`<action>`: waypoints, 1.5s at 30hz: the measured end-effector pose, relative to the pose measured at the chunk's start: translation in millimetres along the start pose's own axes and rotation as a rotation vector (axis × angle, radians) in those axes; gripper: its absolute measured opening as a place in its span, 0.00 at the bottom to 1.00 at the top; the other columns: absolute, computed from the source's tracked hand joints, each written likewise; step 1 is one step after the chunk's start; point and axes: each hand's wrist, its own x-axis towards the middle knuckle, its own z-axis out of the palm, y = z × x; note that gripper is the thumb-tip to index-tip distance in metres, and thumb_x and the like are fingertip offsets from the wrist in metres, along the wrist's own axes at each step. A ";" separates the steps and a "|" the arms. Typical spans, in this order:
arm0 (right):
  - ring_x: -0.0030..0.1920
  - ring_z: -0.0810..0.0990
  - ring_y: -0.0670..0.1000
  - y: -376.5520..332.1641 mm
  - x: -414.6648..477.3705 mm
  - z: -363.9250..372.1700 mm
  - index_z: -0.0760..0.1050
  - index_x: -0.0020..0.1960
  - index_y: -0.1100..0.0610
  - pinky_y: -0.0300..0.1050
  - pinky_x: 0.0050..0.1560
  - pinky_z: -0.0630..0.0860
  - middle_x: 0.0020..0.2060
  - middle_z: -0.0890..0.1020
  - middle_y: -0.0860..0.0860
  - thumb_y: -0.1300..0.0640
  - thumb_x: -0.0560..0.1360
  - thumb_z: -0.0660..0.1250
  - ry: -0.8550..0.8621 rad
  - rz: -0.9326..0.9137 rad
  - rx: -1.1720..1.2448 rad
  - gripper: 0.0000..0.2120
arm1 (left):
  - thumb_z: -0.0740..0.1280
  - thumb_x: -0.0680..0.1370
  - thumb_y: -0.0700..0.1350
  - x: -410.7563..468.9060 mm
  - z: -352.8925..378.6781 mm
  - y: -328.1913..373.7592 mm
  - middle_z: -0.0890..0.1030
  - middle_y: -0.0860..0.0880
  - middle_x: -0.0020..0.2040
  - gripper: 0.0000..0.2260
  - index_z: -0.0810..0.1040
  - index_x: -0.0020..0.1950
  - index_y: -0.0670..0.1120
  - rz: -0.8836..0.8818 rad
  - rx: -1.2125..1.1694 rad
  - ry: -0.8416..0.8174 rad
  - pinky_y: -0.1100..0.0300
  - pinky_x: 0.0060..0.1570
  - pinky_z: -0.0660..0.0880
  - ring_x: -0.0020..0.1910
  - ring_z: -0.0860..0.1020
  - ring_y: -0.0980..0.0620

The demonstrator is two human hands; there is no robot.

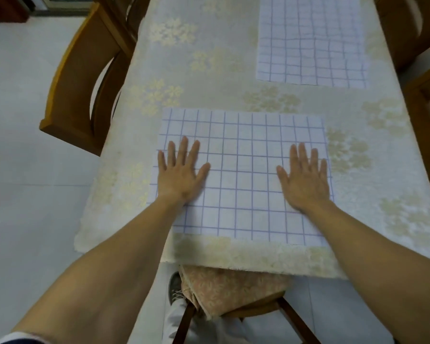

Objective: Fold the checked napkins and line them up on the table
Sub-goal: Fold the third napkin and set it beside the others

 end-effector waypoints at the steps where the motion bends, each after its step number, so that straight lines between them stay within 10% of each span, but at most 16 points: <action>1: 0.80 0.33 0.57 1.9 -1.6 -3.8 0.32 0.81 0.54 0.60 0.79 0.38 0.80 0.33 0.51 0.35 0.79 0.29 -0.007 0.032 -0.005 0.37 | 0.38 0.83 0.66 -3.3 -3.4 0.1 0.33 0.49 0.83 0.33 0.34 0.83 0.53 -0.016 0.040 0.026 0.40 0.79 0.35 0.81 0.33 0.43; 7: 0.81 0.40 0.55 -93.1 -47.9 2.8 0.41 0.82 0.54 0.58 0.80 0.43 0.82 0.42 0.51 0.43 0.85 0.40 0.126 -0.308 0.093 0.30 | 0.39 0.85 0.61 -34.4 13.5 64.0 0.38 0.51 0.84 0.29 0.41 0.85 0.52 0.231 -0.007 0.092 0.43 0.80 0.36 0.83 0.38 0.46; 16: 0.80 0.32 0.54 -18.9 -53.3 20.9 0.32 0.81 0.47 0.59 0.80 0.40 0.80 0.34 0.48 0.32 0.81 0.34 0.036 -0.161 0.033 0.34 | 0.38 0.77 0.76 -34.4 14.7 52.3 0.31 0.55 0.82 0.39 0.33 0.82 0.59 0.205 0.045 -0.079 0.38 0.78 0.34 0.81 0.31 0.45; 22: 0.80 0.46 0.59 21.7 -40.0 -5.1 0.53 0.82 0.48 0.56 0.78 0.46 0.81 0.49 0.56 0.29 0.76 0.60 0.078 0.110 0.269 0.42 | 0.43 0.77 0.74 0.0 -7.2 46.6 0.59 0.48 0.83 0.41 0.57 0.83 0.52 0.283 -0.050 0.127 0.44 0.81 0.43 0.82 0.54 0.45; 30: 0.67 0.73 0.65 48.8 6.1 -42.5 0.61 0.75 0.64 0.58 0.60 0.75 0.69 0.71 0.63 0.39 0.67 0.79 -0.042 0.539 0.536 0.49 | 0.43 0.75 0.79 15.9 5.4 42.4 0.35 0.55 0.83 0.39 0.37 0.82 0.65 0.351 0.015 -0.005 0.41 0.79 0.35 0.82 0.33 0.48; 35: 0.36 0.76 0.57 55.5 12.3 -62.9 0.74 0.45 0.63 0.47 0.35 0.72 0.39 0.77 0.59 0.43 0.72 0.76 -0.205 0.567 0.751 0.23 | 0.44 0.73 0.81 17.2 4.0 42.9 0.34 0.55 0.83 0.40 0.37 0.81 0.68 0.357 0.025 -0.009 0.39 0.79 0.36 0.82 0.33 0.46; 38: 0.47 0.82 0.62 56.8 7.9 -71.1 0.77 0.59 0.66 0.57 0.49 0.81 0.50 0.82 0.59 0.46 0.77 0.72 -0.154 0.501 0.896 0.24 | 0.44 0.72 0.82 16.9 4.7 42.1 0.34 0.54 0.83 0.41 0.37 0.81 0.68 0.356 0.022 0.007 0.39 0.79 0.37 0.82 0.33 0.46; 45: 0.51 0.82 0.62 56.7 -13.7 -69.1 0.78 0.53 0.65 0.58 0.57 0.79 0.52 0.84 0.60 0.45 0.77 0.70 0.045 0.397 0.798 0.22 | 0.43 0.72 0.82 17.0 3.8 42.6 0.34 0.54 0.83 0.40 0.37 0.80 0.69 0.354 0.033 -0.003 0.39 0.79 0.36 0.82 0.33 0.46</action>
